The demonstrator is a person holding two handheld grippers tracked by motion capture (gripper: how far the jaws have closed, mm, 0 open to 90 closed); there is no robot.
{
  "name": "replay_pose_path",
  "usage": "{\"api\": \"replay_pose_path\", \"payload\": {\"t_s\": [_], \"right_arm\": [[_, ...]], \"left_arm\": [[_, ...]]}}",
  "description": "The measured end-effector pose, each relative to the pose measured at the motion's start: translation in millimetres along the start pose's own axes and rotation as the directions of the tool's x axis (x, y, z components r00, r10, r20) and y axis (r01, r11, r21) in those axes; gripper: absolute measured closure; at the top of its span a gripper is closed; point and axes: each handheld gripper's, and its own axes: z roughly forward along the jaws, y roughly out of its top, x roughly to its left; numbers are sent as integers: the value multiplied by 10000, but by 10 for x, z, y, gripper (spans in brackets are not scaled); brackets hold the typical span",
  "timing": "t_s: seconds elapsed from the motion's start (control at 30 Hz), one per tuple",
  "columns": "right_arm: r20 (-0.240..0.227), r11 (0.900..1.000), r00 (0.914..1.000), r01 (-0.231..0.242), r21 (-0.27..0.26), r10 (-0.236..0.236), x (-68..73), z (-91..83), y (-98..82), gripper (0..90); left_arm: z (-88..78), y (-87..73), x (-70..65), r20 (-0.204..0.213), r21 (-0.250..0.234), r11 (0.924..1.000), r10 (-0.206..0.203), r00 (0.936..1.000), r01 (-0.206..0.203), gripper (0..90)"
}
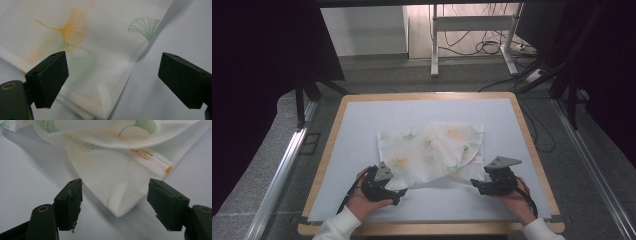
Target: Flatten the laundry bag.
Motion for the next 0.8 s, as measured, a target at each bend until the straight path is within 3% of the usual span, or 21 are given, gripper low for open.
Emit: {"api": "replay_pose_path", "payload": {"t_s": [0.13,0.33,0.57,0.6,0.63,0.8], "right_arm": [[145,9996,9999,0,293,-4,-38,40,13,280],[60,9958,9979,641,656,-646,-31,92,43,273],[-131,9883,9941,1089,1068,-1081,22,195,99,290],[-78,9877,9939,1102,1112,-1101,13,199,94,313],[-82,9889,9950,1002,1093,-999,-16,193,85,413],[253,9921,9961,813,954,-840,-97,158,74,675]], "left_arm": [[51,-45,66,82,291,9991,-313,9995,311,100],[53,-94,175,314,325,9956,-891,9955,880,126],[50,-107,205,374,421,9949,-932,9949,916,136],[54,-110,207,385,436,9947,-945,9948,929,137],[60,-114,210,410,480,9941,-997,9942,977,139],[58,-114,213,433,499,9937,-1029,9937,1007,141]]}}
